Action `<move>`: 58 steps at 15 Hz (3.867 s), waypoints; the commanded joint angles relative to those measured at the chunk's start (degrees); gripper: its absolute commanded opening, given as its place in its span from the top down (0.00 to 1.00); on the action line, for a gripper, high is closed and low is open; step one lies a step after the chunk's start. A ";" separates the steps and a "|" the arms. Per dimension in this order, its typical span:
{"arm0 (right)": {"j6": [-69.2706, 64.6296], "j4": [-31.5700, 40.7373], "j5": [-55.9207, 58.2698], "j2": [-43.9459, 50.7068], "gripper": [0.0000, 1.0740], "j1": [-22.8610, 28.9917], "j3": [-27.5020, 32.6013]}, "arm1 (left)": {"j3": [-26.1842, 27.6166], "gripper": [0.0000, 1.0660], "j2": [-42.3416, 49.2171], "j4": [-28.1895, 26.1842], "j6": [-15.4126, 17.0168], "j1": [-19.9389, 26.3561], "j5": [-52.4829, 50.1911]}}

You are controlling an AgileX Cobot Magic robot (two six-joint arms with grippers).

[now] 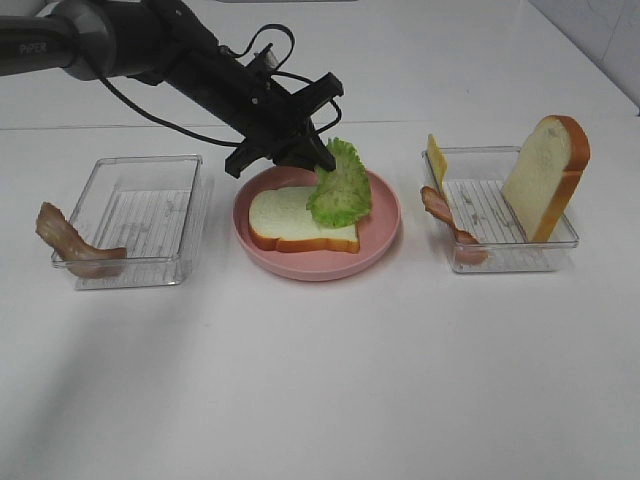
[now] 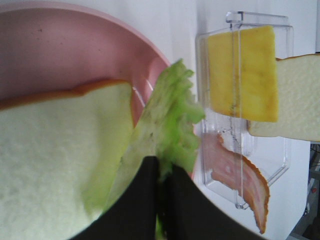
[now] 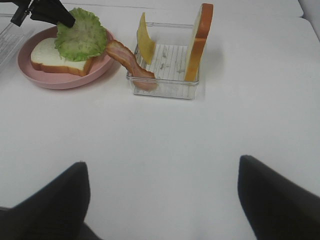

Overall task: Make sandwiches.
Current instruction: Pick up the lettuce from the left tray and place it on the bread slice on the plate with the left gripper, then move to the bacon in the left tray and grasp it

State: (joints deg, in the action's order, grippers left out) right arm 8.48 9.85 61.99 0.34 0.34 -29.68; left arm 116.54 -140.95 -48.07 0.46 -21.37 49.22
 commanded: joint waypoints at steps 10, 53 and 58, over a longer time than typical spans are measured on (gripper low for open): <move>-0.40 0.00 -0.17 0.40 0.29 -0.34 0.06 | 0.40 0.42 1.83 14.73 3.90 -0.06 2.98; -0.40 0.00 -0.17 0.34 0.29 -0.34 0.06 | -37.82 0.44 32.95 51.80 16.44 14.61 5.61; -0.40 0.00 -0.17 0.34 0.29 -0.34 0.06 | -36.96 0.44 27.10 48.07 13.41 14.61 1.95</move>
State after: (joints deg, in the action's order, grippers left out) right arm 8.48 9.85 61.99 0.34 0.34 -29.68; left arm 79.24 -113.62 0.74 14.38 -6.99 51.91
